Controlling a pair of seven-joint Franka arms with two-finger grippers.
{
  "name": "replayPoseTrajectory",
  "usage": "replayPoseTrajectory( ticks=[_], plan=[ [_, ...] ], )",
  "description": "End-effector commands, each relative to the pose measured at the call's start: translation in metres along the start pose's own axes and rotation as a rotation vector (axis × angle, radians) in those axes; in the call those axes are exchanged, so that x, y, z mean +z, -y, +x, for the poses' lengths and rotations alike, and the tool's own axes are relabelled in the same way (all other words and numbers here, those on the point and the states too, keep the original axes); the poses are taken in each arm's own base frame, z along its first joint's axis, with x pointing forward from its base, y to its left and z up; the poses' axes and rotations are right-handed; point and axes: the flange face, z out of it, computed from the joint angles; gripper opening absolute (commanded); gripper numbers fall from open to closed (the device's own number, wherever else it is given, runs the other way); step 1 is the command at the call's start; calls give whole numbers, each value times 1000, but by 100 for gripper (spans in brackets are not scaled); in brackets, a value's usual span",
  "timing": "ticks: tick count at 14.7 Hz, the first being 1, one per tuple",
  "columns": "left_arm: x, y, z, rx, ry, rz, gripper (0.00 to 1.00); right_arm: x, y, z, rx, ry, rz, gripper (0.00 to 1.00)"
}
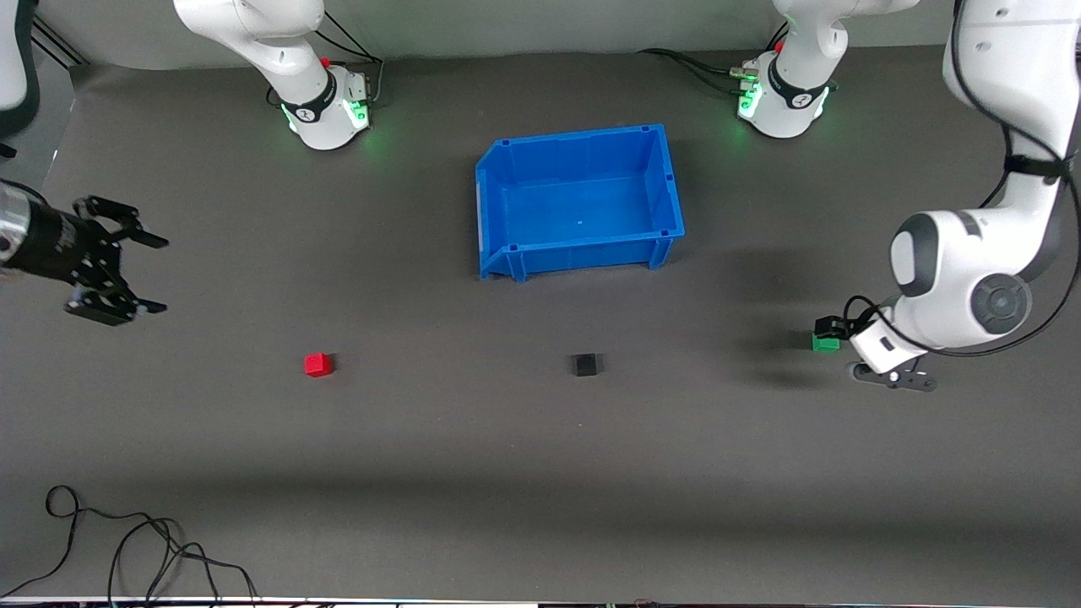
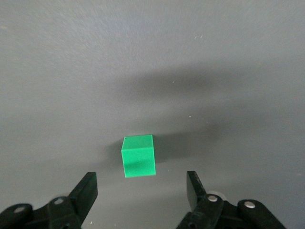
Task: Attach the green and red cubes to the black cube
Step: 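Reach the right gripper to the red cube while the left gripper reaches the green cube, then grasp the red cube with the right gripper while the left gripper grasps the green cube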
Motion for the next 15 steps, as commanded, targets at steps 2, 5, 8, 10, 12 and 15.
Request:
replayPoseTrajectory(
  ticks=[2,5,8,10,12,15],
  plan=[
    [33,12,6,33,6,34,76,72,18,29,-29,73,0,100],
    [52,12,9,33,4,32,76,134,14,47,-88,86,36,100],
    [57,10,11,28,4,26,75,197,13,65,-99,94,84,100],
    [56,11,11,24,-1,25,67,240,20,78,-99,115,89,100],
    [53,11,14,24,-8,27,61,280,25,93,-102,133,99,100],
    [52,7,16,27,-12,29,55,314,27,105,-89,141,105,100]
  ],
)
